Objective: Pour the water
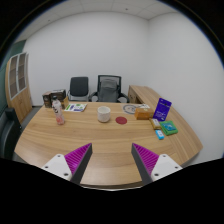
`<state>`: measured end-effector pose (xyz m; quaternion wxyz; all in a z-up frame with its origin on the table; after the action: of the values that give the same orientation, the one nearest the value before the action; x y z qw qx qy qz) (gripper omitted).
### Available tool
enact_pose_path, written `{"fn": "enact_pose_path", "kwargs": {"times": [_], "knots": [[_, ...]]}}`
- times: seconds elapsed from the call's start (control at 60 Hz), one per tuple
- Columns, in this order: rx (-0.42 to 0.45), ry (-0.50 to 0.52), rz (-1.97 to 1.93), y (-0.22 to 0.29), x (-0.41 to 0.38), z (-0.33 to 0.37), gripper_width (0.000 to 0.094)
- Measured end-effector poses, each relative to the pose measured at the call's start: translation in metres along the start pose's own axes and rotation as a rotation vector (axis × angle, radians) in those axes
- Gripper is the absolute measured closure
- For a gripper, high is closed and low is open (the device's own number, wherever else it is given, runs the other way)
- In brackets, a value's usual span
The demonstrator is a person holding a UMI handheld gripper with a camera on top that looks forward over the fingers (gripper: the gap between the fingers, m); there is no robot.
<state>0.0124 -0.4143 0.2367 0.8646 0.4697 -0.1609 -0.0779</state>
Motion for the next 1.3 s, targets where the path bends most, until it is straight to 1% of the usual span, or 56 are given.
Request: {"fn": "enact_pose_path", "kwargs": {"times": [0.2,0.333,0.567,0.7,0.817,0.9,0.95,1.15,1.233,1.3], "knots": [[-0.004,0.028,0.019,-0.006,-0.014,-0.005,0.0084],[-0.005,0.061,0.037,-0.016,-0.045,-0.006,0.0088],[0.020,0.184,0.073,-0.028,-0.164,-0.002,0.0085],[0.062,0.222,0.060,-0.016,-0.245,-0.010,0.0086],[0.103,0.214,0.029,0.007,-0.308,-0.033,0.0086],[0.146,0.182,0.000,0.027,-0.346,-0.061,0.0086],[0.154,0.160,-0.010,0.036,-0.365,-0.081,0.0087],[0.192,0.100,-0.053,0.068,-0.421,-0.169,0.0087],[0.200,0.083,-0.063,0.075,-0.436,-0.205,0.0108],[0.198,0.077,-0.077,0.078,-0.443,-0.228,0.0142]]}}
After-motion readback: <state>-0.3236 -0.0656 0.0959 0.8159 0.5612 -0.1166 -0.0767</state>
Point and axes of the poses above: the point between the fingertips, and its own axes, seen from behind it with the camera up: x to the right, y up, z backward, against the way the camera looks, the point moved 3 cm from there along z, backward, against the way the camera looks, and after that the axes turned 14 degrees about -y, right-handed, at the moved point
